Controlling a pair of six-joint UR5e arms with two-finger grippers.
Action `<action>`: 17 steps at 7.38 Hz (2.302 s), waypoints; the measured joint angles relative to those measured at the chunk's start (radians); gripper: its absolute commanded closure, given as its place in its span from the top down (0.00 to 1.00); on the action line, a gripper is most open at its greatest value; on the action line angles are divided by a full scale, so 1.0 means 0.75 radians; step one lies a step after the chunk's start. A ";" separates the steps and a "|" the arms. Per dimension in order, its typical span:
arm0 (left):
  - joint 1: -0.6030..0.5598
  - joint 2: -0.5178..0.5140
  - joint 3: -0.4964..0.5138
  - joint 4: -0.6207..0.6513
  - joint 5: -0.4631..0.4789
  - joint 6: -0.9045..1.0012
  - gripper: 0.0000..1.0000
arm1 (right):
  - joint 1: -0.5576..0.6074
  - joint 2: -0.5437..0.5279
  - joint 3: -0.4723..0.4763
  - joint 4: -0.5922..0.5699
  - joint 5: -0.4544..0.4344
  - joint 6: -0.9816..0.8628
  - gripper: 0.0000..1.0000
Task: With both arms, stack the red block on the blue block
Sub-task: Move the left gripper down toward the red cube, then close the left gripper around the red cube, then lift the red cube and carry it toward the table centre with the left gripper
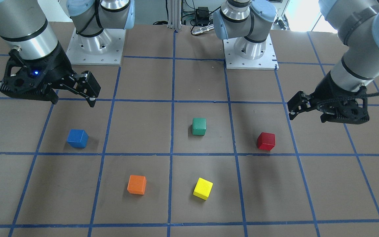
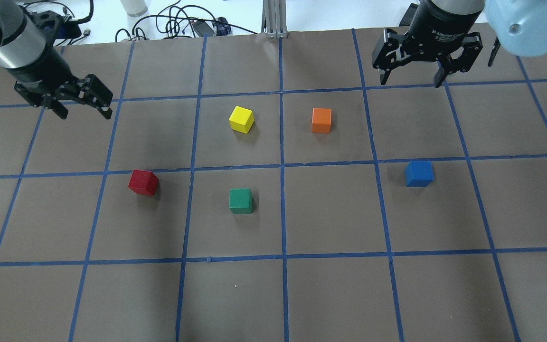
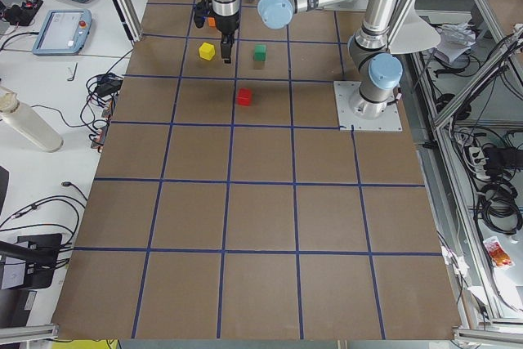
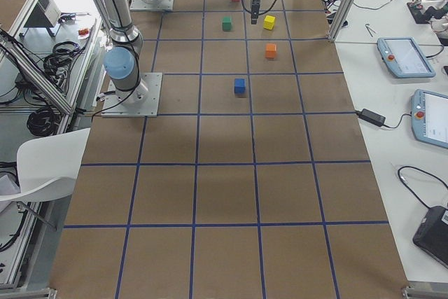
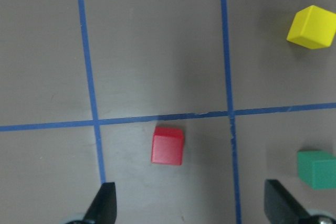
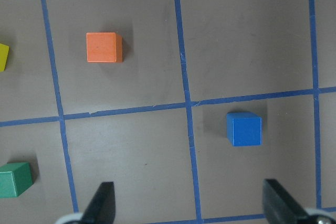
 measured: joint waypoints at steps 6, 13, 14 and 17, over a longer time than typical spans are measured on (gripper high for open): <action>-0.013 -0.106 -0.575 0.721 -0.020 0.057 1.00 | 0.007 -0.003 0.000 -0.011 0.005 -0.004 1.00; -0.070 -0.248 -0.577 0.864 -0.004 0.116 0.22 | 0.010 0.003 0.003 -0.031 0.006 0.002 0.96; -0.073 -0.250 -0.559 0.868 0.016 0.117 0.03 | 0.010 0.004 0.003 -0.033 0.006 0.001 0.96; -0.103 -0.188 -0.388 0.573 0.093 0.089 0.00 | 0.010 0.005 0.004 -0.044 0.007 0.002 0.96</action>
